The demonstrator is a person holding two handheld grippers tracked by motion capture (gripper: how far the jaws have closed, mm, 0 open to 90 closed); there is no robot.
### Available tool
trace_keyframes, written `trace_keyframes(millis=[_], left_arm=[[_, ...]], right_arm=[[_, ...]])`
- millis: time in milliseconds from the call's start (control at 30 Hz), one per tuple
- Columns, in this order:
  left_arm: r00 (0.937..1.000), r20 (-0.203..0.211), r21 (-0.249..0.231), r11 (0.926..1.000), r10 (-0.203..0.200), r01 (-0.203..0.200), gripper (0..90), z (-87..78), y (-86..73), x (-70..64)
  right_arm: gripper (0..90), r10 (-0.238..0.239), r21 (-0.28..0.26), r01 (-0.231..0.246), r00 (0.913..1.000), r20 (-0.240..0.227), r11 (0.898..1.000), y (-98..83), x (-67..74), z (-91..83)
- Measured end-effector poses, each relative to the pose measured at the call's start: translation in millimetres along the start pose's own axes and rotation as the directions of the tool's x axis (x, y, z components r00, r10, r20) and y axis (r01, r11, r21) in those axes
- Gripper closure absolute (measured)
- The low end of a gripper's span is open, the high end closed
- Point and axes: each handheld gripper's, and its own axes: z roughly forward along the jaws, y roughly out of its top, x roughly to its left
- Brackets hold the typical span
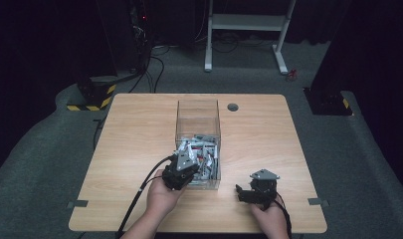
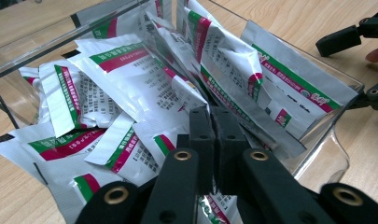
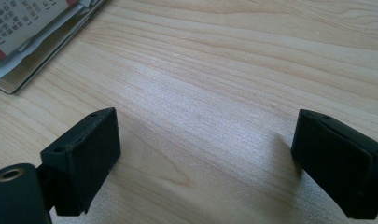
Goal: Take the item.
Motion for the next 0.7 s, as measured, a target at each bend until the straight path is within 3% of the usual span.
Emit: trace_keyframes(millis=[300,700], left_arm=[[0.9978,0.018,-0.056,0.9964,-0.063,0.064,89.9,-6.0,-6.6,5.9],[0.9958,0.023,-0.097,0.9912,-0.088,0.090,89.9,-13.4,-10.7,10.4]], right_arm=[[7.9,-0.001,0.000,0.001,1.0000,0.000,1.000,0.0,0.0,0.0],[7.9,-0.001,0.000,0.001,1.0000,0.000,1.000,0.0,0.0,0.0]])
